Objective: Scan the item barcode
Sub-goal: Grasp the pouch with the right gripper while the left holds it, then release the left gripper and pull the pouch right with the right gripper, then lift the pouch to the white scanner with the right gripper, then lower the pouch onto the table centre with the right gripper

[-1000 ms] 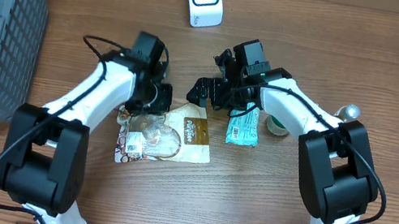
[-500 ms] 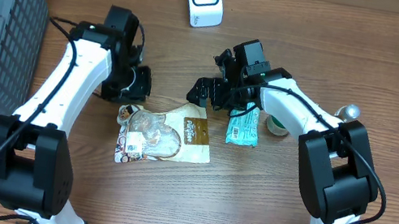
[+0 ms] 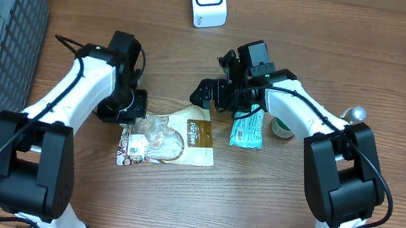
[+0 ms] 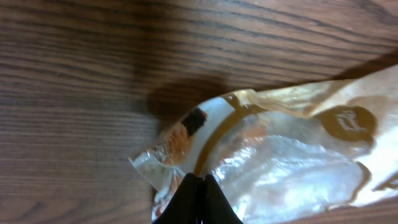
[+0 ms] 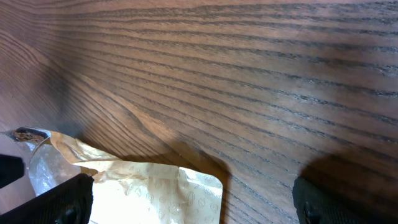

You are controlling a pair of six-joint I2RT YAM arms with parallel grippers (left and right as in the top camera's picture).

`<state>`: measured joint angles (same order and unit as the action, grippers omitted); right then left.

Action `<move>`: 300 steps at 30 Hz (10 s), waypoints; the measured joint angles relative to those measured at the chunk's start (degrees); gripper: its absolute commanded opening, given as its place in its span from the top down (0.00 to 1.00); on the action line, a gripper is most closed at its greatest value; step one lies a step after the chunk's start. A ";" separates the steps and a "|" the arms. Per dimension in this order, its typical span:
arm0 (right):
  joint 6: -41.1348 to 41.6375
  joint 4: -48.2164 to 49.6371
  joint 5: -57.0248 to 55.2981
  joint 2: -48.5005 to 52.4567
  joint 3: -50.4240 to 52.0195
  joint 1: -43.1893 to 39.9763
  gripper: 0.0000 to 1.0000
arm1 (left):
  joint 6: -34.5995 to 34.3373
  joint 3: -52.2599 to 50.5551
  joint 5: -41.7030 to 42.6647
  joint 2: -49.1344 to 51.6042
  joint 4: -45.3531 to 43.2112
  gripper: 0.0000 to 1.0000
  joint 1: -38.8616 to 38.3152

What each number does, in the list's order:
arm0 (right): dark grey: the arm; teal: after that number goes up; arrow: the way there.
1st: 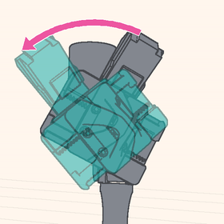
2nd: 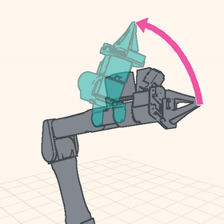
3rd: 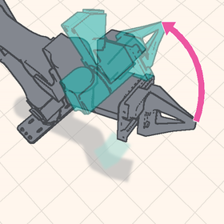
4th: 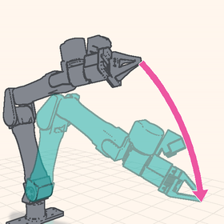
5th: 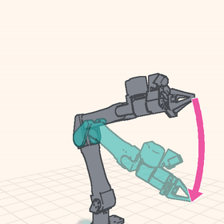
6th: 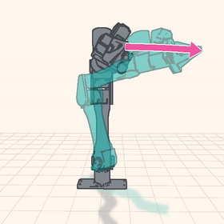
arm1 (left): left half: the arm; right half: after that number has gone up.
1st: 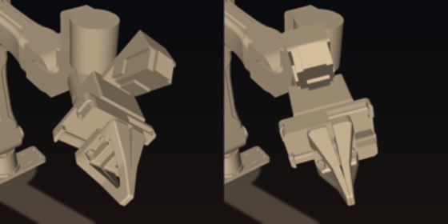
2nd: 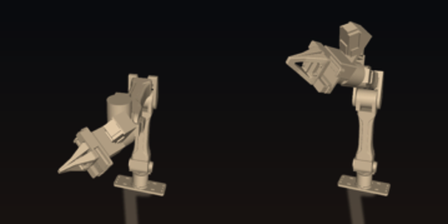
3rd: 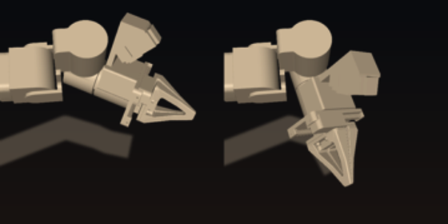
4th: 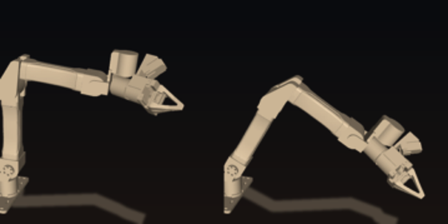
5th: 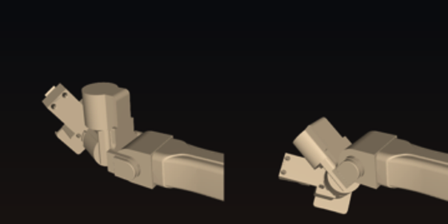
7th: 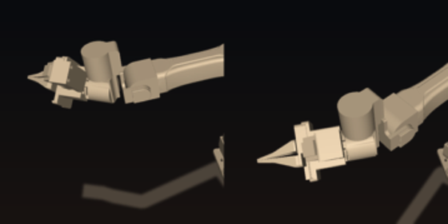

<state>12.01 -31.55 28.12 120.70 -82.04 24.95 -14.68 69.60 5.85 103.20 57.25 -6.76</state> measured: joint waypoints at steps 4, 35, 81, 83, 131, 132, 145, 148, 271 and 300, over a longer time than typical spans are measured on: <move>-0.02 0.02 -0.02 0.00 0.00 0.00 0.00 | 0.00 -1.86 -0.66 0.00 -2.47 0.96 0.02; 1.07 -5.33 3.32 -1.99 3.28 2.69 0.05 | -1.49 -6.32 -1.42 0.00 -9.11 0.93 0.00; 13.68 12.74 14.10 -1.16 13.27 11.56 0.66 | -1.53 -6.36 -1.81 0.00 -10.16 0.96 0.02; 13.66 13.09 14.43 -1.11 13.27 11.56 0.66 | -1.75 -6.36 -1.79 0.00 -10.21 0.96 0.00; -11.39 -8.09 30.36 -12.22 14.19 -1.44 0.96 | -4.68 15.93 -9.16 0.00 4.28 0.00 12.76; -11.41 -8.11 30.36 -12.22 14.19 -1.44 0.96 | -4.68 15.93 -9.16 0.00 4.28 0.00 12.76; -11.82 -8.11 30.36 -12.22 14.19 -1.44 0.96 | -4.68 15.93 -9.16 0.00 4.28 0.00 12.76; -11.80 -8.07 30.38 -12.22 14.19 -1.44 0.96 | -4.66 15.93 -9.16 0.00 4.28 0.00 12.76; -52.35 12.68 -42.69 14.32 -36.24 3.65 0.92 | -4.68 15.96 -9.16 0.00 4.26 0.00 12.76; -32.57 -1.92 -39.85 5.27 -36.30 4.20 0.93 | -4.68 15.96 -9.16 0.00 4.26 0.00 12.76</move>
<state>-20.56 -33.47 -11.73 125.97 -118.34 29.15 -19.35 85.56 -3.31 103.20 61.52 6.00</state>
